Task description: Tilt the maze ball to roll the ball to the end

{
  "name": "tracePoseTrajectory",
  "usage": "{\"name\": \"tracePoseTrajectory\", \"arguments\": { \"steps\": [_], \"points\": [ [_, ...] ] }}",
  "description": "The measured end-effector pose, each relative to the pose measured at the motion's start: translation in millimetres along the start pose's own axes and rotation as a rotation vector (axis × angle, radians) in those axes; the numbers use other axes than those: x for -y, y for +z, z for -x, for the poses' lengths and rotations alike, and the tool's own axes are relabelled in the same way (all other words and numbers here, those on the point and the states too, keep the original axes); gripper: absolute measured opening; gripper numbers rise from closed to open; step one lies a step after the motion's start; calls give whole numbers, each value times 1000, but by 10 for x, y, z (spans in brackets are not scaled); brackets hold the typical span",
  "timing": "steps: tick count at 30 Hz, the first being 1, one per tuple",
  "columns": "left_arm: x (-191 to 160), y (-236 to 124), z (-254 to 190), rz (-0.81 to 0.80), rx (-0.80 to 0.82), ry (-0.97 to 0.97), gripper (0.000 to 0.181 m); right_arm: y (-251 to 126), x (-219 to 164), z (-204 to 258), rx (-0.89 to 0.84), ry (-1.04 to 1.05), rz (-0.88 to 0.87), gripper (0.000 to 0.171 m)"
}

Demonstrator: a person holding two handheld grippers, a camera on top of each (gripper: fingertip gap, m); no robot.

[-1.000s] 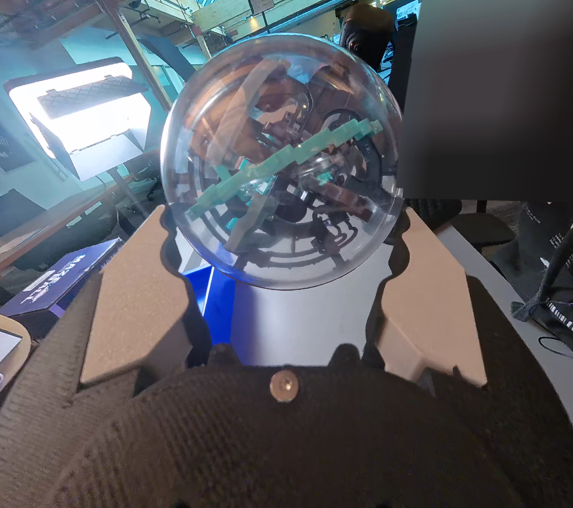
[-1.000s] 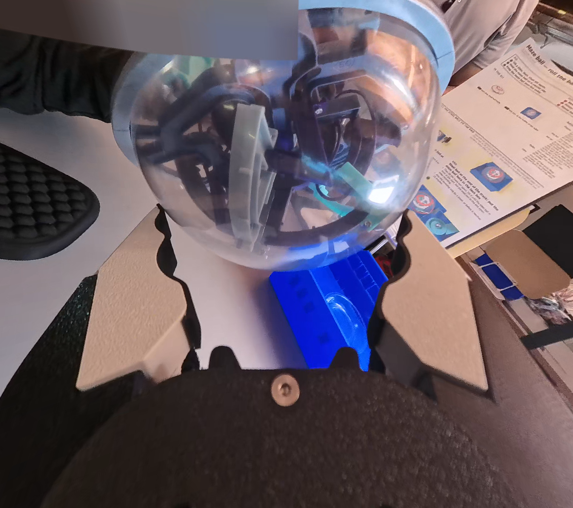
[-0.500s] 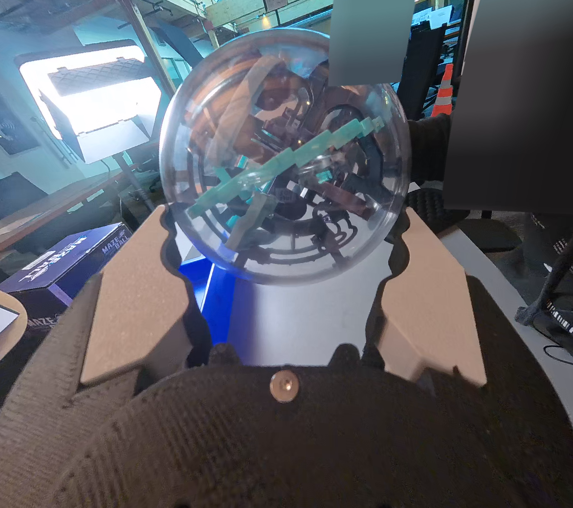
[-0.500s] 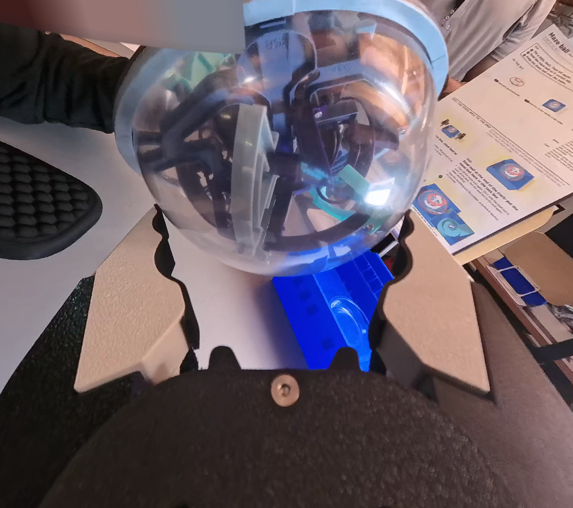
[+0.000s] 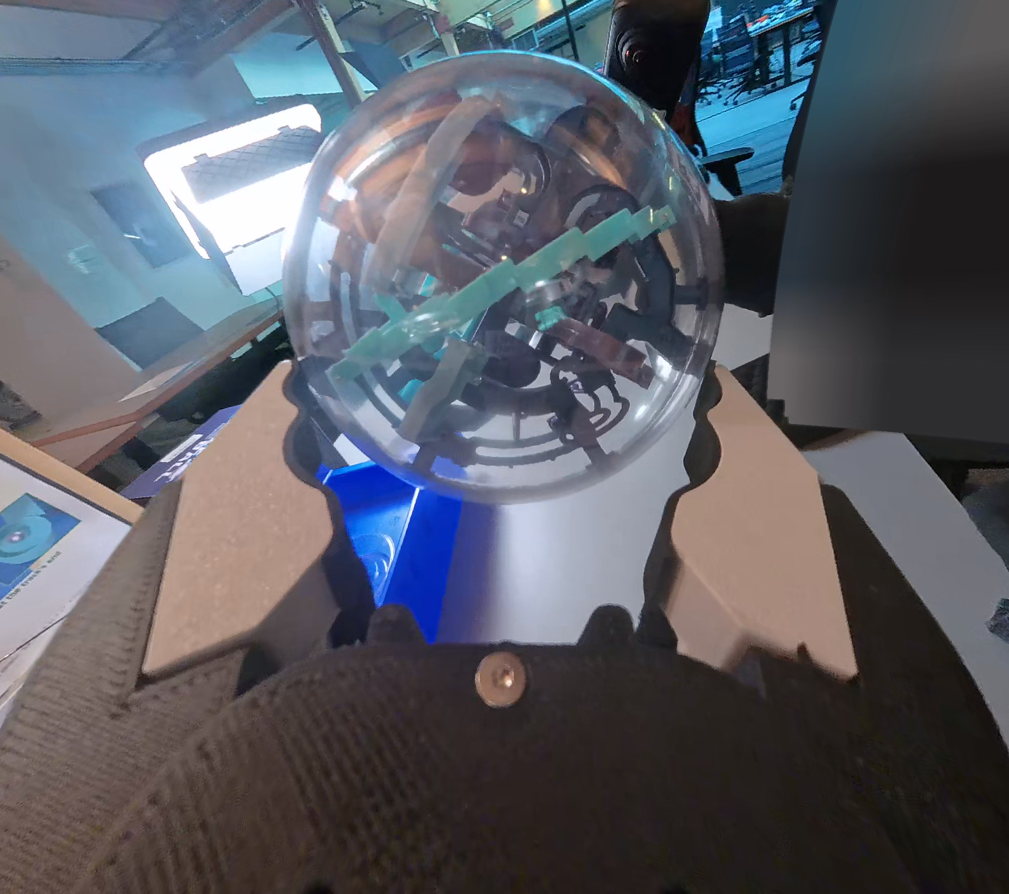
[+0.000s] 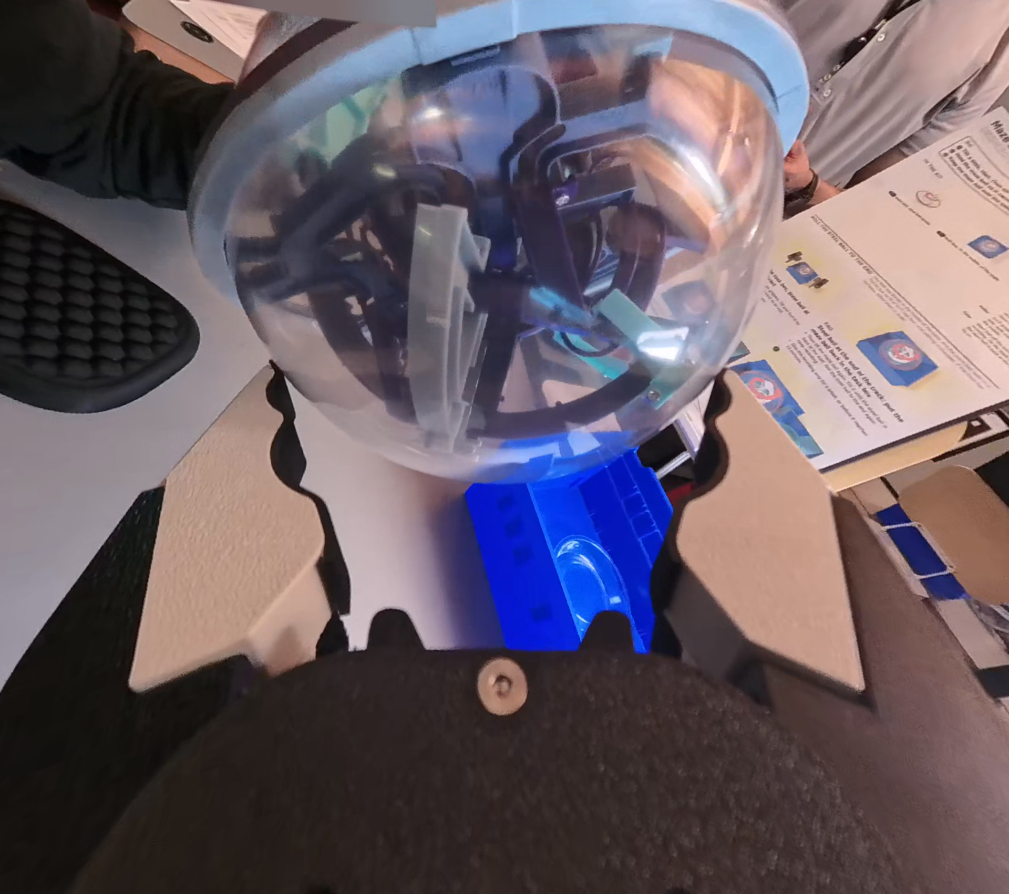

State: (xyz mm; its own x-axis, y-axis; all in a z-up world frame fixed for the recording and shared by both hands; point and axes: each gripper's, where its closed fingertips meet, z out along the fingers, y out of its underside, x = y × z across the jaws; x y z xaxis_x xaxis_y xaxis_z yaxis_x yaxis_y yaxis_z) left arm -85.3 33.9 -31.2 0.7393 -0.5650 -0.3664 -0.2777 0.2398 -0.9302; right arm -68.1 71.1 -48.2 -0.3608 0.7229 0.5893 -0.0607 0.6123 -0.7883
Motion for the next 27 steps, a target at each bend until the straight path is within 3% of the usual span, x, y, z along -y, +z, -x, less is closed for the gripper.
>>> {"name": "tracePoseTrajectory", "arguments": {
  "steps": [27],
  "points": [
    [25, 73, -79, -13, 71, -35, 136, -92, -13, 39, 55, 47, -18, 146]
  ]
}}
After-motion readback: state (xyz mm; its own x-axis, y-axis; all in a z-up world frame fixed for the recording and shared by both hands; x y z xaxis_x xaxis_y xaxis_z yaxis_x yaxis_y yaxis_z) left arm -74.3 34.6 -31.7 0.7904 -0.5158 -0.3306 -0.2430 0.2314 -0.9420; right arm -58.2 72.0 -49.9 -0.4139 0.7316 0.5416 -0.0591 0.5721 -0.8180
